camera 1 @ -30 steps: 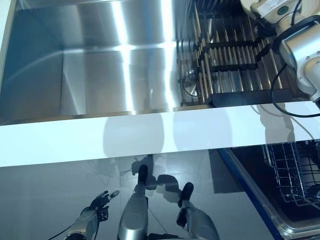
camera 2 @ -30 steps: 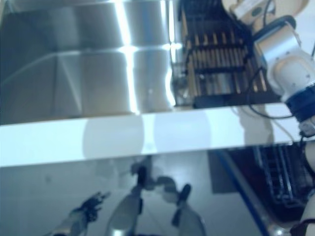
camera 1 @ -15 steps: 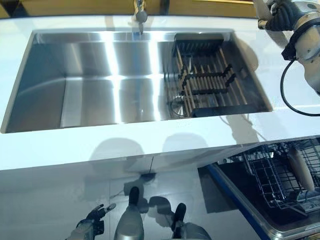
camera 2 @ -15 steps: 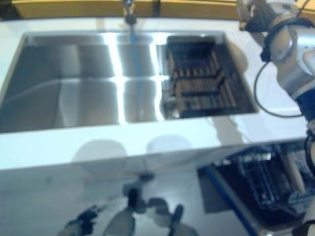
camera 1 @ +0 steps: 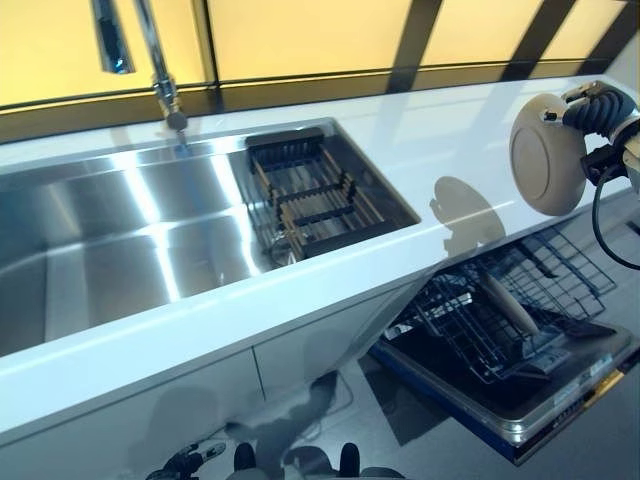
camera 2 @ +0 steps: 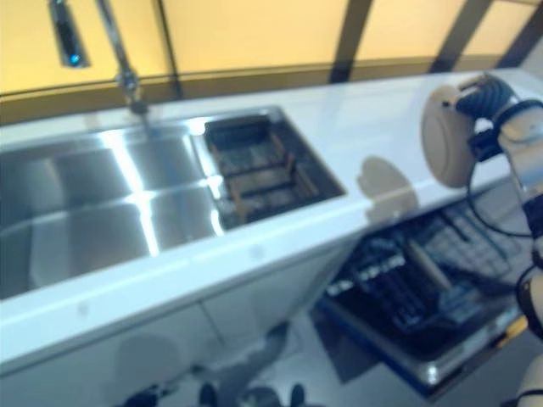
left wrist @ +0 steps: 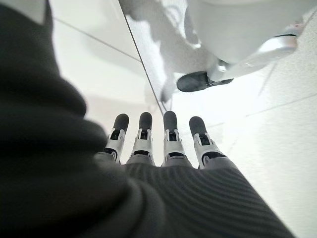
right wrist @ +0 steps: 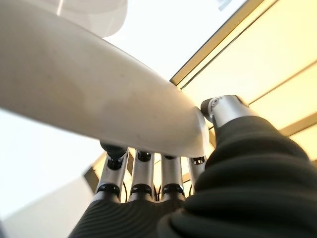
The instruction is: Take plates into dishwasher
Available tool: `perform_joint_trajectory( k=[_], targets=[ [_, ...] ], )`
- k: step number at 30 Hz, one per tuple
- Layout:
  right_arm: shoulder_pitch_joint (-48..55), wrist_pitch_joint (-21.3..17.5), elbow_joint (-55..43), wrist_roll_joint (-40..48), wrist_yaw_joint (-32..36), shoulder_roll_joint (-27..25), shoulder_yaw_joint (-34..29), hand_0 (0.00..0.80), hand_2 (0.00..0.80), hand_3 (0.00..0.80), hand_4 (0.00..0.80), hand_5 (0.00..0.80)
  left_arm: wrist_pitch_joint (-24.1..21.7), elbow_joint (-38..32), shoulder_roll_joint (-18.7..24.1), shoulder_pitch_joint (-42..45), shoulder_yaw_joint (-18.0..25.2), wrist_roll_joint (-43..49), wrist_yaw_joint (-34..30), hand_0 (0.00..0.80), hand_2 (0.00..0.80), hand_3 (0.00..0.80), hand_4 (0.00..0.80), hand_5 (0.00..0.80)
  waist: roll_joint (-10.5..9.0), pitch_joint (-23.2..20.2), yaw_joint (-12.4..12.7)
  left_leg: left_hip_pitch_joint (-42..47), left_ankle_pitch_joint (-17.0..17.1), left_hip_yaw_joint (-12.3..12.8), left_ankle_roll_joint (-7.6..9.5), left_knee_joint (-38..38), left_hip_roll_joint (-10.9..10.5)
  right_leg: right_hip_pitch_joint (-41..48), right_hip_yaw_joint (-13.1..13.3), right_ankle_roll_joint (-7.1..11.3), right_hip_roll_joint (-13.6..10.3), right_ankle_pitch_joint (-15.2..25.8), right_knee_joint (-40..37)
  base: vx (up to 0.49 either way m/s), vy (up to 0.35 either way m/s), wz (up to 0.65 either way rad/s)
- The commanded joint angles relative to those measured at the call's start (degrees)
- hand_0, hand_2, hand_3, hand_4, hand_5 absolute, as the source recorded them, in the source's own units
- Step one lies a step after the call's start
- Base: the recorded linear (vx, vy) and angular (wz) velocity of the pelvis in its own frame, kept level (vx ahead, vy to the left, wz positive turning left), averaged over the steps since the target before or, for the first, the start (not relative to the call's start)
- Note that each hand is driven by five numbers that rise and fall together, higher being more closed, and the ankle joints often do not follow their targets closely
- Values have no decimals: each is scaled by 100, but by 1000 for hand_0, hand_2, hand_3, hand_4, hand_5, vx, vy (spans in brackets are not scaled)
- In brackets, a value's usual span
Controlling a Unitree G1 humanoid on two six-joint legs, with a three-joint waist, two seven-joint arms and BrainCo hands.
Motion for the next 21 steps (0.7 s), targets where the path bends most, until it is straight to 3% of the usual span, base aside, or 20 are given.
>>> perform_joint_trajectory(
  k=[1,9,21],
  targets=[
    [-293,-68,219,380,297,-445,-389,800,800,800,800,800,-84,413,70,-337,-51,359,-98,0,0,0,0,0,-120,-95,-25,517,-648,-3,165,10,-184,34,-172,311,54,23,21,64,-25,-19],
    [372,-56,182,527,958,-813,-940,800,800,800,800,800,-87,658,33,-452,18,634,-150,0,0,0,0,0,-168,-196,-348,645,-722,222,145,10,-113,-12,62,303,128,33,21,31,-29,-18],
    [872,-97,100,-58,1923,-934,-969,800,800,800,800,800,-87,745,7,-446,122,825,-143,0,0,0,0,0,-158,-191,-478,713,-742,352,112,10,-66,-98,141,299,147,62,21,9,-19,-8]
  ],
)
